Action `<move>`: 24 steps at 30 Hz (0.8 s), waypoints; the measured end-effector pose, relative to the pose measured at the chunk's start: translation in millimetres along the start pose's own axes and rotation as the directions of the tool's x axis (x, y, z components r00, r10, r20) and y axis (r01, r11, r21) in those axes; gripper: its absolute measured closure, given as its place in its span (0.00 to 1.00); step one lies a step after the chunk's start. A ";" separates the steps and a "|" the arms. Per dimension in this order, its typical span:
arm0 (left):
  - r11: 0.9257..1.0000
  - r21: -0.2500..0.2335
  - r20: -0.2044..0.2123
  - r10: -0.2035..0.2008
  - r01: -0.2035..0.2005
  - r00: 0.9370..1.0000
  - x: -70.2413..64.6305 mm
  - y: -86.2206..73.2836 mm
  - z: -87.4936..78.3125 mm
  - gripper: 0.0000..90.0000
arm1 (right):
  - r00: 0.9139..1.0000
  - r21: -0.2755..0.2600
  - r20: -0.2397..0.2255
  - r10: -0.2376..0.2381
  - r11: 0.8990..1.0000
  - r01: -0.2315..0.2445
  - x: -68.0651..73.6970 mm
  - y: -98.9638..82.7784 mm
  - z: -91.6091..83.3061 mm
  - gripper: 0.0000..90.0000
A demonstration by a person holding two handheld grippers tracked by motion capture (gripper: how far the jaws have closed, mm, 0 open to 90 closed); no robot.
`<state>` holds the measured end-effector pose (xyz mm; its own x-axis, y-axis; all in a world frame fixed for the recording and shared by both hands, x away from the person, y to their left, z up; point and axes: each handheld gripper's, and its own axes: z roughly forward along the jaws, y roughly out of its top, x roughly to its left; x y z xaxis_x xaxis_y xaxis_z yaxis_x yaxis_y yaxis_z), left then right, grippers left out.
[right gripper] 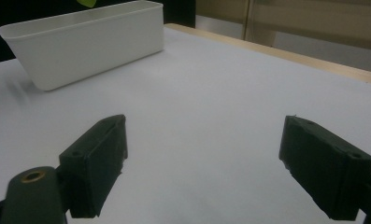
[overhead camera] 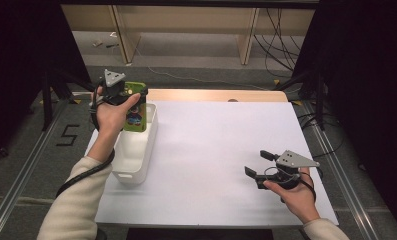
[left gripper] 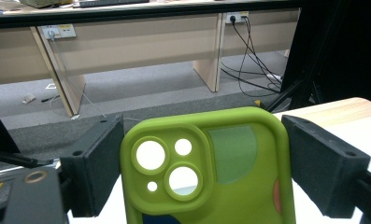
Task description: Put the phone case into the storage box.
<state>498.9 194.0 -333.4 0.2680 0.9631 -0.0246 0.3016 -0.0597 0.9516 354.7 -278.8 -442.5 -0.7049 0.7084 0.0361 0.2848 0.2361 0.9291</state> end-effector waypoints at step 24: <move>1.000 0.014 -0.006 0.011 -0.011 1.000 -2.2 -3.5 12.2 0.18 | 1.000 -0.001 0.000 -0.001 1.000 0.001 0.3 0.2 0.0 0.18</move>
<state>508.4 189.0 -340.4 0.2656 0.9640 -0.0119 0.3115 -0.0741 0.9473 354.5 -278.5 -442.3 -0.7051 0.7083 0.0353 0.2837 0.2362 0.9294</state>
